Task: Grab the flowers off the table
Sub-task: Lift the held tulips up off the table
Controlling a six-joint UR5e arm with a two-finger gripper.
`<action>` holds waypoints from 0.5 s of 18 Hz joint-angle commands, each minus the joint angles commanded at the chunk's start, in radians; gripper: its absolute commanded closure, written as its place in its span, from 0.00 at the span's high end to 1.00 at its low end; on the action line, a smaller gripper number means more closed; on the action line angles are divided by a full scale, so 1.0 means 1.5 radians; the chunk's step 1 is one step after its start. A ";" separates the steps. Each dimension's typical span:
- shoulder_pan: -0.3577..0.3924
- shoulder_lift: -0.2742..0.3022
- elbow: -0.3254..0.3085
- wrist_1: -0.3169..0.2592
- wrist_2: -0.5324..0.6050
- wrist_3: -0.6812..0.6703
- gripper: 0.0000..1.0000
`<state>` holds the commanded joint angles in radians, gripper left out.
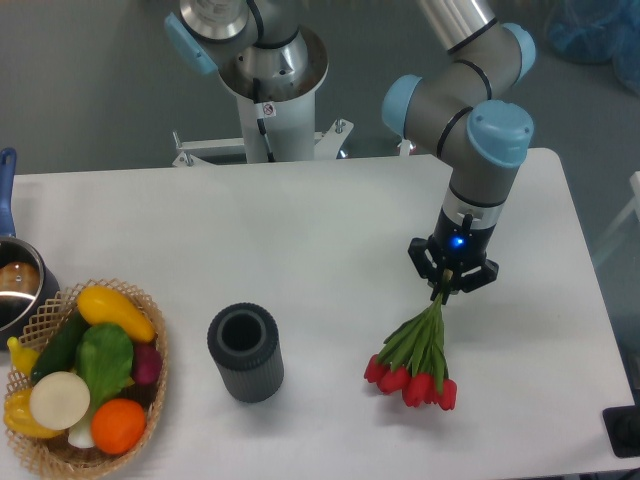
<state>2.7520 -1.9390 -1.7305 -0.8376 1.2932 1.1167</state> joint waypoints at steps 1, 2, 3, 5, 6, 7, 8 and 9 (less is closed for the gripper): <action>0.000 0.003 0.003 0.000 -0.001 0.000 0.21; -0.001 0.004 0.007 0.003 -0.003 0.000 0.21; 0.000 0.004 0.013 0.008 -0.015 0.000 0.21; 0.000 0.004 0.028 0.009 -0.055 -0.001 0.21; 0.003 0.004 0.035 0.009 -0.072 0.001 0.21; 0.003 0.004 0.046 0.010 -0.088 0.000 0.21; 0.004 0.003 0.057 0.009 -0.102 -0.001 0.21; 0.004 0.003 0.060 0.009 -0.110 -0.001 0.21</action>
<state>2.7581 -1.9343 -1.6399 -0.8237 1.1276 1.1152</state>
